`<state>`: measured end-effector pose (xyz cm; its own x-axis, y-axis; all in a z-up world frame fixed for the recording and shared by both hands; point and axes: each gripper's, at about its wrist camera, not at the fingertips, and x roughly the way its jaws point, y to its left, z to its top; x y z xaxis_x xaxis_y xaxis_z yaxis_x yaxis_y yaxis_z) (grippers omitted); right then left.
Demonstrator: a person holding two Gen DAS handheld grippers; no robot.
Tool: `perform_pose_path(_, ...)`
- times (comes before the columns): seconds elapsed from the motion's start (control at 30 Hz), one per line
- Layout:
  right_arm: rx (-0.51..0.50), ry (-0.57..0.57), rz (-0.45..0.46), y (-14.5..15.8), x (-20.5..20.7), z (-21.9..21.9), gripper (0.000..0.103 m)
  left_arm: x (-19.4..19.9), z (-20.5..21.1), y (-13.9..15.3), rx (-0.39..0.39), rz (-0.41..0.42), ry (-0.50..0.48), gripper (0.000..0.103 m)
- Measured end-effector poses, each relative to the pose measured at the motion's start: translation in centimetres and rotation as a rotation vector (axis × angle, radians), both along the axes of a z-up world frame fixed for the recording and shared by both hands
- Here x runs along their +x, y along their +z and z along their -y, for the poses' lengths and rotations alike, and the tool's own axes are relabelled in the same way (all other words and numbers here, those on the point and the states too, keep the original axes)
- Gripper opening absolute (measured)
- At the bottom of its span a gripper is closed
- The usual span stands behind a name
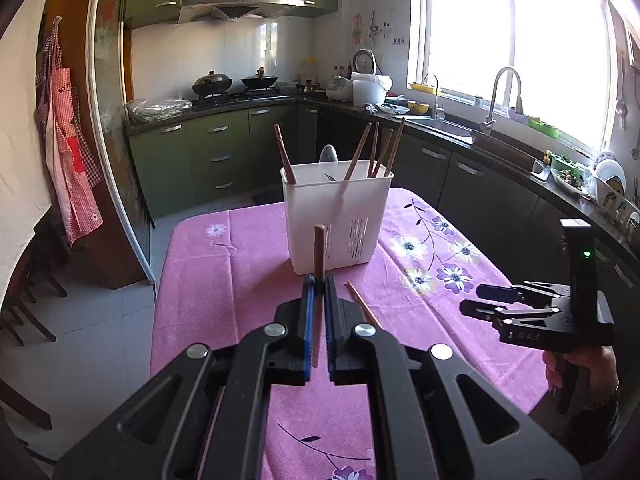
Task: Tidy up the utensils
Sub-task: 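Grasp the last wooden chopstick with the right tool while the left tool holds its chopstick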
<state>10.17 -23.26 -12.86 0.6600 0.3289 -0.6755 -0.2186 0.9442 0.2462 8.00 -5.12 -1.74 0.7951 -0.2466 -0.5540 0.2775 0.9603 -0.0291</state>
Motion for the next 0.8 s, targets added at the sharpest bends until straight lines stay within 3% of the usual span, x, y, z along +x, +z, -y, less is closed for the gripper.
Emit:
perform_pose_path(0.43, -0.208, 0.177, -0.222, -3.9, 11.3, -10.0, 0.048, -0.8, -0.3, -0.4, 0.006, 0.002, -0.024, 0.005)
perform_pose_path(0.67, -0.292, 0.176, -0.293, -6.4, 13.6, -12.4, 0.046, -0.9, -0.8, -0.4, 0.0, 0.002, -0.032, 0.005)
perform_pose_path(0.8, -0.318, 0.162, -0.28, -6.6, 14.1, -12.9, 0.041, -1.0, -0.9, -0.4, 0.0, 0.002, -0.032, 0.005)
